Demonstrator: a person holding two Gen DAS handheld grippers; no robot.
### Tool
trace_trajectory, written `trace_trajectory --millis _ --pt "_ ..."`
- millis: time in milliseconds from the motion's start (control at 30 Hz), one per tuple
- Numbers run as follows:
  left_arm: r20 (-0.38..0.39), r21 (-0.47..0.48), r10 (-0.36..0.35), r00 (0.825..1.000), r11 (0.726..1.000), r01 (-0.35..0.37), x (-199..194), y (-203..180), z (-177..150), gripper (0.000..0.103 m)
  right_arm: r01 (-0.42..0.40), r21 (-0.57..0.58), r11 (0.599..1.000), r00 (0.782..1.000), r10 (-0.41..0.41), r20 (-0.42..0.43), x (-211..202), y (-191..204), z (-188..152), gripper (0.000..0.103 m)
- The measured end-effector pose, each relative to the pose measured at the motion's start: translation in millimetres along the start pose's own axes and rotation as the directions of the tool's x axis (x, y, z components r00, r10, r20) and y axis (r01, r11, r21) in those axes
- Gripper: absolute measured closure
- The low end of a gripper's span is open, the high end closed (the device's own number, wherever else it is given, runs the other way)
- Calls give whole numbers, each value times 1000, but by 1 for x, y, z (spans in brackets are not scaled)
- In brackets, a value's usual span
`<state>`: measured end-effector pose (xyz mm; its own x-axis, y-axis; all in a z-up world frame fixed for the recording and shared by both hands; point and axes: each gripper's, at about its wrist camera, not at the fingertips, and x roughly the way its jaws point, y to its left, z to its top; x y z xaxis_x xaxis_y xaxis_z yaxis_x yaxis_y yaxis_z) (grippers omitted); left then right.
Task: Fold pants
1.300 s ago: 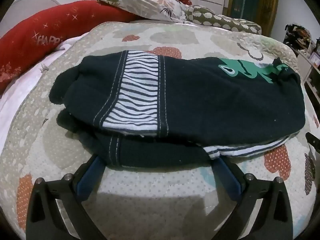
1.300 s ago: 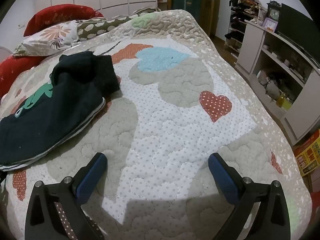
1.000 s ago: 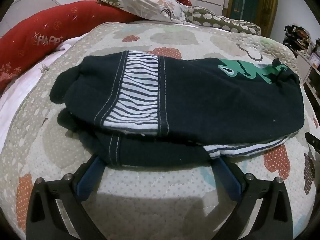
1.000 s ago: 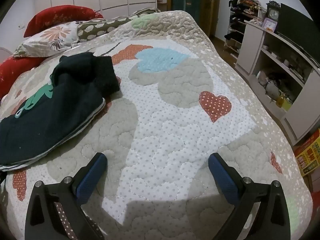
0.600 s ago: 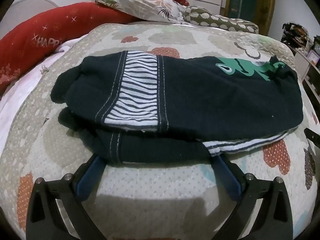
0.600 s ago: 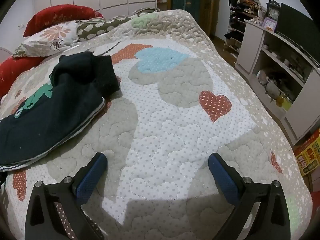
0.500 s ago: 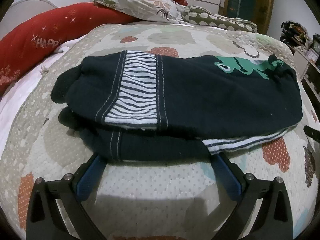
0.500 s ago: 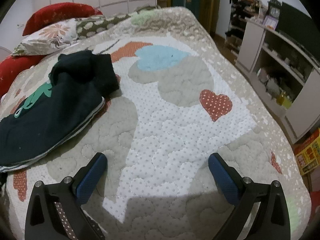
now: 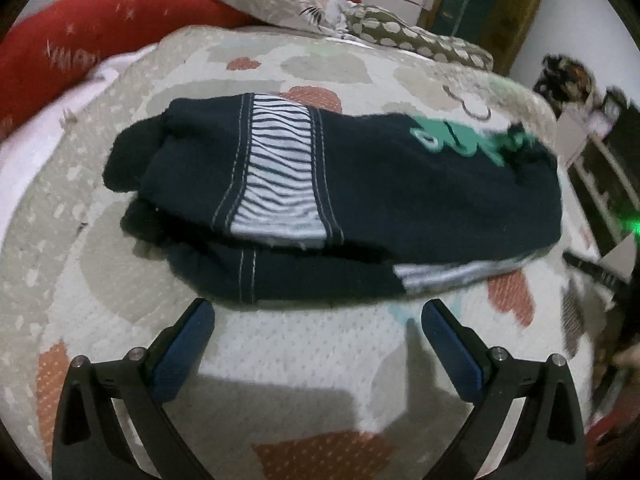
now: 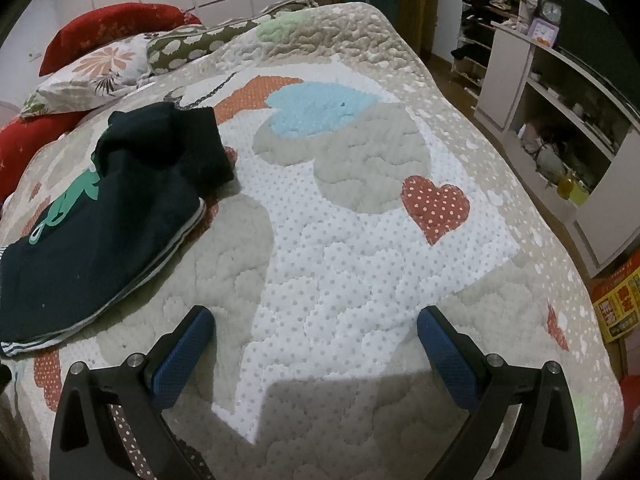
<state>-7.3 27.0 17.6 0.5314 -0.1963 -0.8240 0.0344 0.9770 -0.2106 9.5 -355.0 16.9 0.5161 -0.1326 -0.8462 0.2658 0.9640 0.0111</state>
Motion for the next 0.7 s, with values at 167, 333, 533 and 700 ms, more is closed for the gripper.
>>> trace_trajectory --millis 167,333,533,700 --pt "-9 -131 -149 989 981 146 13 16 29 0 -195 121 973 981 194 19 -5 -11 17 0" --pt "-11 -209 -255 967 946 247 30 20 58 0 -340 163 926 941 336 51 12 8 45 1" --pt "-32 -340 -217 976 920 194 39 27 74 67 -432 194 881 902 428 63 39 47 73 28" --pt "-43 -372 -239 970 905 207 33 41 70 86 -534 297 791 837 544 57 40 48 72 81"
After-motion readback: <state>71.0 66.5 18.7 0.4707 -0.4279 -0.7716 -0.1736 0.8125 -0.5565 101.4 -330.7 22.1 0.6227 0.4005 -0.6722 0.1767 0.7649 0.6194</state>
